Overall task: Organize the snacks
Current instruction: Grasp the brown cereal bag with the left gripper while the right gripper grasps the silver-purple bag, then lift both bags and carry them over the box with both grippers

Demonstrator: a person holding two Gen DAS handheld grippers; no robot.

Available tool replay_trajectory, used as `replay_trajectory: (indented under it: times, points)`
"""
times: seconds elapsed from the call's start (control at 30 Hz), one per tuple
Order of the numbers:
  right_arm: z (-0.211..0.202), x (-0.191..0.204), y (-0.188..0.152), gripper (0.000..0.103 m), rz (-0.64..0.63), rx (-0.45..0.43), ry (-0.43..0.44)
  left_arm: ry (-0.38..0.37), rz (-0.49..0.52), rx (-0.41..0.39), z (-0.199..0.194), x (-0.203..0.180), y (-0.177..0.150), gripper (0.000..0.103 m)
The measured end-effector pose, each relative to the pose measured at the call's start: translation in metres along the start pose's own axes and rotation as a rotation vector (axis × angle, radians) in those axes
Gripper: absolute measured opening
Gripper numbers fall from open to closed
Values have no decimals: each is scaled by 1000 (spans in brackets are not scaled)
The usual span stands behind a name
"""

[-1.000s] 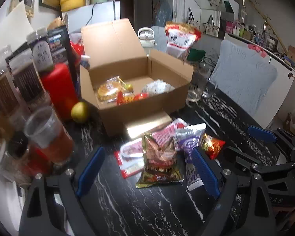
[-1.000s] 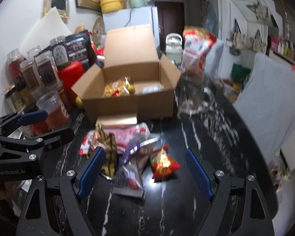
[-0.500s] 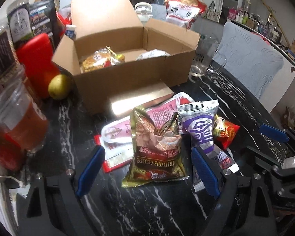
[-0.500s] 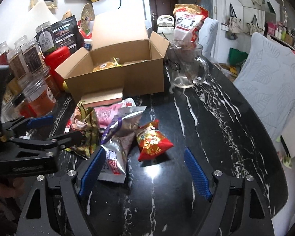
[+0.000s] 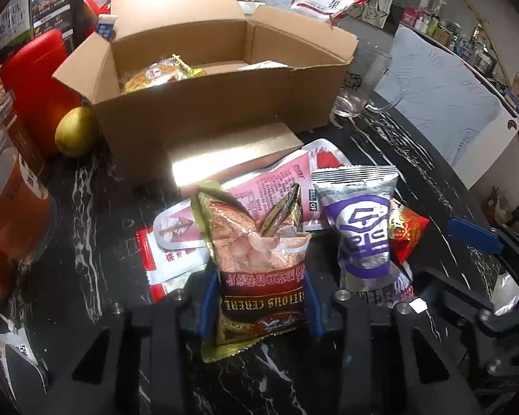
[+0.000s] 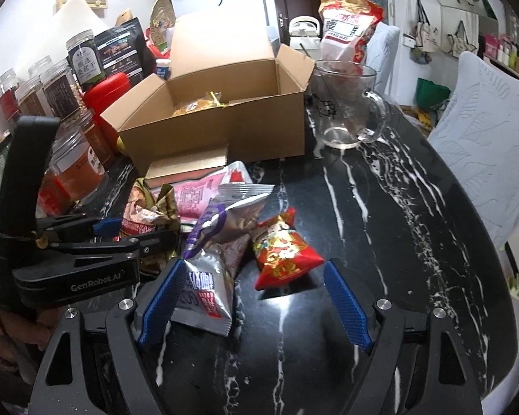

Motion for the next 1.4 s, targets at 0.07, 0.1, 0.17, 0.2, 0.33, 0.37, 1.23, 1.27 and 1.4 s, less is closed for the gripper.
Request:
replay_trajectory:
  times: [0.07, 0.1, 0.17, 0.2, 0.33, 0.37, 1.23, 1.27, 1.4]
  points:
    - [3, 5, 0, 77, -5, 10, 13, -15, -5, -2, -5, 0, -2, 39]
    - [5, 7, 0, 77, -9, 12, 18, -26, -14, -1, -8, 1, -3, 39]
    - [8, 13, 0, 75, -22, 14, 29, -33, -29, -5, -15, 3, -5, 39]
    - [10, 16, 0, 73, -29, 19, 34, -31, -33, -10, -19, 5, -6, 39]
    - [21, 26, 0, 65, -46, 39, 48, -14, -52, -28, -34, 14, -11, 39]
    - [25, 28, 0, 64, -47, 48, 47, -8, -57, -32, -37, 18, -12, 39]
    - [44, 36, -10, 36, -41, 71, 22, 19, -124, -66, -61, 41, -23, 39]
    - [41, 36, -11, 36, -40, 68, 26, 18, -124, -72, -64, 40, -23, 39]
    - [25, 40, -13, 36, -30, 48, 47, 15, -117, -91, -74, 34, -24, 39]
Point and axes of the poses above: each gripper's, at about its wrist camera, not at the fingertips, and z roughly the way its jaws point, x to its left, y to its top, the point moved 10 cm from there along z, roughly the way its jaws point, and after that the axes turned 3 degrees about -z, right-handed, at the moved point
